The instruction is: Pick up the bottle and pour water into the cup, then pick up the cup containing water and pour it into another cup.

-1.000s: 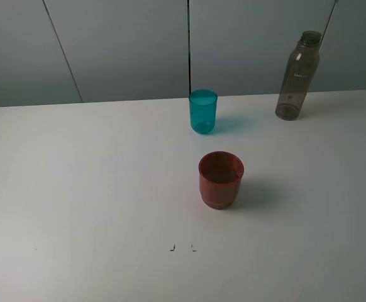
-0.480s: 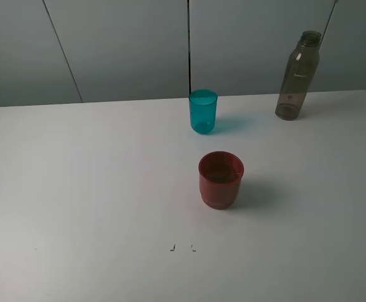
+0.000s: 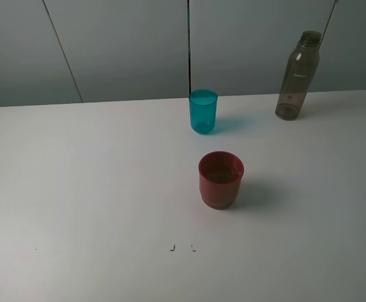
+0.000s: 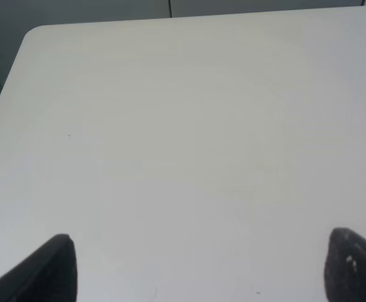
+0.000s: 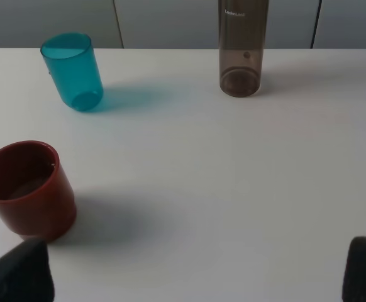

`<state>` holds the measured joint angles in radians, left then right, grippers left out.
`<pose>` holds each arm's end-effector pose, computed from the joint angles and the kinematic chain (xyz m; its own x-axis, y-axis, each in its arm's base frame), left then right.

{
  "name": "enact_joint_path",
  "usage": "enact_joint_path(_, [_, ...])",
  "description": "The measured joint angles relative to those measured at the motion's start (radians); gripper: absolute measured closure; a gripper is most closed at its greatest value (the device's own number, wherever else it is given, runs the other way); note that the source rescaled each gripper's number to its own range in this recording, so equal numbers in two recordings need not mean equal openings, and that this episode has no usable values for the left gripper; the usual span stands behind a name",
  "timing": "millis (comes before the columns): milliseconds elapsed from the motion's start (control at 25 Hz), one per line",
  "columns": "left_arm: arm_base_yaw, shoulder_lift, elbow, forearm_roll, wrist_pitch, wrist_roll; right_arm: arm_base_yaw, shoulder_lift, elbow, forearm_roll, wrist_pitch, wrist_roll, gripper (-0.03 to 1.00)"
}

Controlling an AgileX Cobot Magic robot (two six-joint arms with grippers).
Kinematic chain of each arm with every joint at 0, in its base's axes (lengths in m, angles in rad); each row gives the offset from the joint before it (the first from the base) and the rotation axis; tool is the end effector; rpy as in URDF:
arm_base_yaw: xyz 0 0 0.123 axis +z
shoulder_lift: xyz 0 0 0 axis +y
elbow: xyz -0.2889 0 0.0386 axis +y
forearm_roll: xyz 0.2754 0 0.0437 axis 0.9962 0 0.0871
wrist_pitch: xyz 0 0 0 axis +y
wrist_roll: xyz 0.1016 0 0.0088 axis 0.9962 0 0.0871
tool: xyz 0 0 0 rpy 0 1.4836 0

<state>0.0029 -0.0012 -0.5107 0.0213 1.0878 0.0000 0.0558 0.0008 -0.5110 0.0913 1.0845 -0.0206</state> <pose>0.0197 0.0020 0.2863 -0.4696 0.0085 -0.8829 -0.0149 0.9997 0.0176 0.0195 0.0093 0.2870 -0.4685 -0.0040 -0.8834 -0.1164 0.9916 0.0572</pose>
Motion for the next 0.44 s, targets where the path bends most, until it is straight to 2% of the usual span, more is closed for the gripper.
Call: enact_joint_path(440, [0.000,0.000,0.000,0.000,0.000,0.000,0.000,0.000,0.000,0.000,0.000,0.000,-0.03])
